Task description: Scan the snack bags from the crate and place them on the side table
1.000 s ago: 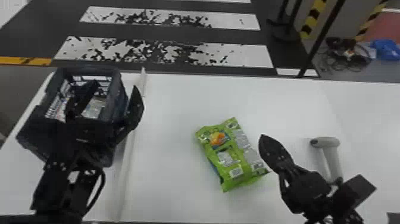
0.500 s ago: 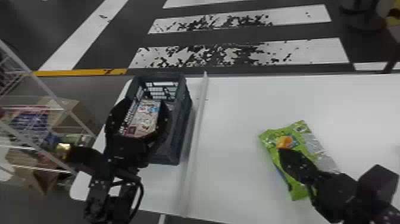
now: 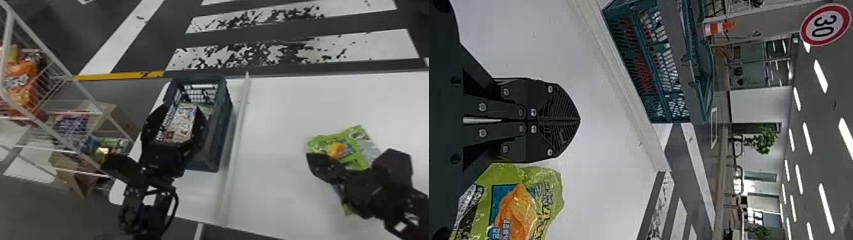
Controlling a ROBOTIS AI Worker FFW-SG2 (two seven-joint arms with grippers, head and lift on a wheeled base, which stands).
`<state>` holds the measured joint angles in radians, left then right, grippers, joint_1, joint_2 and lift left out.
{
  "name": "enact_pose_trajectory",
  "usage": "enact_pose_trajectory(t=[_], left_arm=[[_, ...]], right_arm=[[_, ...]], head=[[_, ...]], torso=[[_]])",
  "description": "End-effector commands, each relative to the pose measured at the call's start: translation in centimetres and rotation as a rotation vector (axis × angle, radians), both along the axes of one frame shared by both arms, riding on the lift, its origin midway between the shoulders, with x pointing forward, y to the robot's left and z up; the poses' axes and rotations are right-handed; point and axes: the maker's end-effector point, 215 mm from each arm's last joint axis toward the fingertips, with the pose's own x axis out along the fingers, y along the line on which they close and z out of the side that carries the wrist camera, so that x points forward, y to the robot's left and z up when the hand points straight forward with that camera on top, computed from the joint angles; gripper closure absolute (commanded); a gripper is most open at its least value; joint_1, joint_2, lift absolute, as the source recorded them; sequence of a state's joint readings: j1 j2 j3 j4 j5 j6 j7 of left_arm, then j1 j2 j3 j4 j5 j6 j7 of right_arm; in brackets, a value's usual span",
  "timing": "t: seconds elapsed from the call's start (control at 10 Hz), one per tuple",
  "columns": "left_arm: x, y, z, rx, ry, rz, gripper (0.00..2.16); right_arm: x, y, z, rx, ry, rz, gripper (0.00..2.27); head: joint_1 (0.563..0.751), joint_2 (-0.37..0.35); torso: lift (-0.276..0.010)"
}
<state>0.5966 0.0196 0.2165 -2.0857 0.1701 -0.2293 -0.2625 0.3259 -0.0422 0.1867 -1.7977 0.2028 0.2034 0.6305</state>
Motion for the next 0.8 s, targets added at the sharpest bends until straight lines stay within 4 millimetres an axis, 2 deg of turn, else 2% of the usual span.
enact_pose_trajectory(t=[0.0, 0.3, 0.7], left_arm=[[0.0, 0.0, 0.0, -0.012, 0.002, -0.006, 0.09], [0.3, -0.1, -0.2, -0.019, 0.011, -0.019, 0.09], [0.8, 0.2, -0.8, -0.035, 0.027, -0.029, 0.09]], right_arm=[[1.2, 0.2, -1.4, -0.039, 0.023, 0.012, 2.22], [3.0, 0.3, -4.1, -0.135, 0.065, 0.026, 2.22], [4.2, -1.7, -5.6, -0.211, 0.071, -0.009, 2.22]], head=[[0.695, 0.35], [0.695, 0.35], [0.695, 0.334]], torso=[[-0.095], [-0.095], [-0.095]])
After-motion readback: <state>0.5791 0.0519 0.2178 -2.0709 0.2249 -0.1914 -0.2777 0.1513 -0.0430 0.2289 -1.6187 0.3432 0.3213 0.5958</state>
